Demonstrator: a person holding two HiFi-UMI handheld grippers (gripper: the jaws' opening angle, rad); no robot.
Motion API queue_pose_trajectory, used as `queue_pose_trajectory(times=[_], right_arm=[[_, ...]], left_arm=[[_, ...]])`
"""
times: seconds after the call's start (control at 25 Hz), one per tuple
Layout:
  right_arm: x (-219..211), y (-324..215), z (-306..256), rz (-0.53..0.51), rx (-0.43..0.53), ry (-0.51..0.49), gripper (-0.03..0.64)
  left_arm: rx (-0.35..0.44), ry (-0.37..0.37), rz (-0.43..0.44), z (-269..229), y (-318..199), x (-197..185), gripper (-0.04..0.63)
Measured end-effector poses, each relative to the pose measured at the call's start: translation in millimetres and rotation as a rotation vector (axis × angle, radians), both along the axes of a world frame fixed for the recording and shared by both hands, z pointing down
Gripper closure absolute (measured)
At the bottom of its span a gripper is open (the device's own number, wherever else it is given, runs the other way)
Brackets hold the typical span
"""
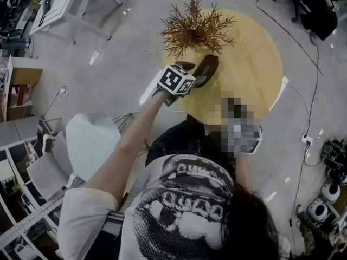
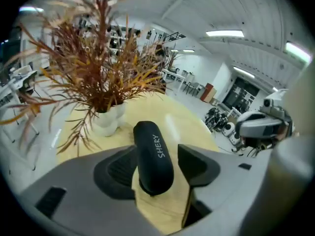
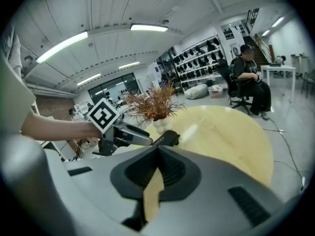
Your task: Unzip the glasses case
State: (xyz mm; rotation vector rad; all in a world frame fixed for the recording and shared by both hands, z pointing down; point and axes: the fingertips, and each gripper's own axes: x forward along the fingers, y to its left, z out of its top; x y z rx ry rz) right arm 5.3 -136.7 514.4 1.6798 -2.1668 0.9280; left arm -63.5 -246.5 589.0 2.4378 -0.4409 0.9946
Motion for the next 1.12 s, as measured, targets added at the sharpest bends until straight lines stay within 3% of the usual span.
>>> queue_pose_trajectory(times=[0.12, 0.32, 0.52, 0.76, 1.0, 1.12], right_arm=[[-1.4, 10.3, 6.4, 0.038, -0.016, 0.013, 0.618], [-9.6, 22.7, 19.5, 0.065, -0.042, 0.03, 0.619], [-29.2, 29.1, 39.3, 0.021, -0.064, 0.045, 0.618], [-63.4, 19.8, 72.8, -0.078, -0.103, 0.062, 0.593], [-93.9, 2.3, 111.9, -0.167, -0.154, 0.173, 0.513], [-96.6, 0.5, 127.8, -0.167, -0.189, 0.226, 0.504]], left_arm=[[-0.054, -0.035, 0.026, 15.3, -7.3, 12.7, 0.319], [-0.149, -0.08, -0.032, 36.5, -17.0, 19.6, 0.314], [-0.26, -0.056, -0.082, 43.5, -15.9, 15.9, 0.335], [-0.305, -0.074, -0.132, 45.8, -13.7, 14.4, 0.342], [-0.401, -0.062, -0.28, 46.9, -2.7, 10.7, 0.344], [-0.536, 0.008, -0.395, 48.5, 3.7, 11.8, 0.344]])
